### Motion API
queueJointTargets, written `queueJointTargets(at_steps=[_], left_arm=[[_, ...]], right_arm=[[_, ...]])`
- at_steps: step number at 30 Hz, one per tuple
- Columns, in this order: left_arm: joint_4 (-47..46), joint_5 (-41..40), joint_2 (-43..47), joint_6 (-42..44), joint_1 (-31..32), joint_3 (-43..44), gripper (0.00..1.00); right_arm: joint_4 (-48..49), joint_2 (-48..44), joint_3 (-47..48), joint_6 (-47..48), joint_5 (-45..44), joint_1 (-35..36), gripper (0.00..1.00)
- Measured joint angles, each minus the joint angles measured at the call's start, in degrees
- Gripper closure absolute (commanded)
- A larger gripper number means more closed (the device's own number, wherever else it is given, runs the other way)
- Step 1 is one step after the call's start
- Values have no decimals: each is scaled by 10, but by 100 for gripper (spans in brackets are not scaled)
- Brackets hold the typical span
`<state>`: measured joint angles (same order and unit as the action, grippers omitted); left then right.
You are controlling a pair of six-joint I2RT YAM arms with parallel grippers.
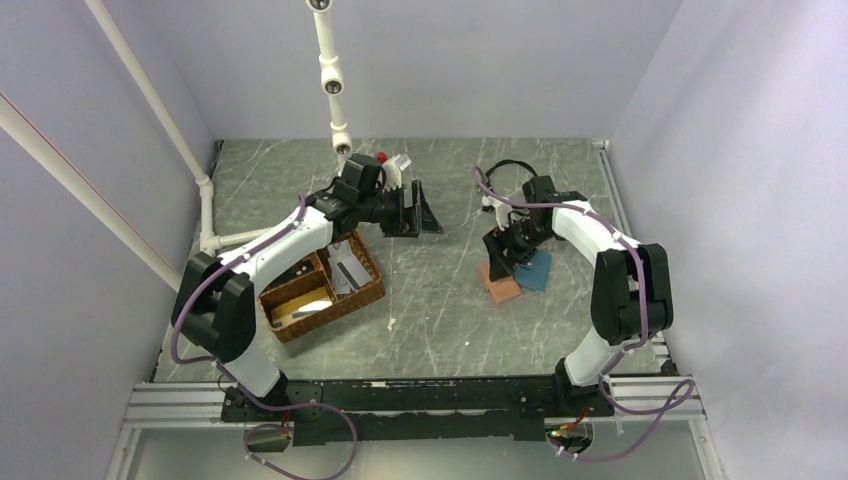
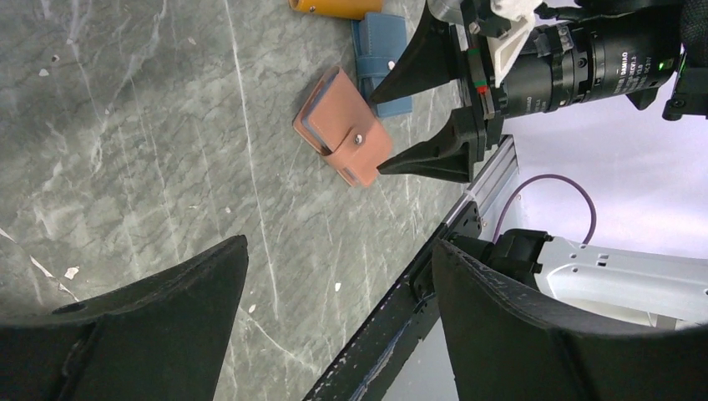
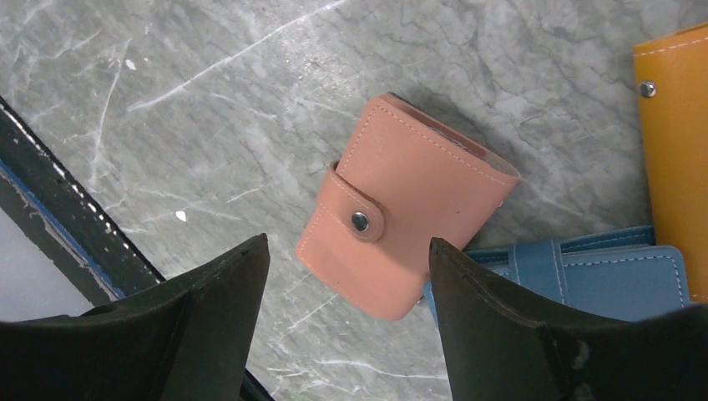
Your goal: Take the credit cards out of the card holder
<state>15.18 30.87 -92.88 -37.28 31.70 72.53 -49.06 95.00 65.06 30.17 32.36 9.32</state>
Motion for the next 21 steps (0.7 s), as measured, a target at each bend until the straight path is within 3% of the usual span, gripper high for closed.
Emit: queueJointTargets(at_steps=[21], left_arm=[[-12,12,-7,-14,0,-30,17]], right_arm=[[43,95,47,-157,-8,-42,26]])
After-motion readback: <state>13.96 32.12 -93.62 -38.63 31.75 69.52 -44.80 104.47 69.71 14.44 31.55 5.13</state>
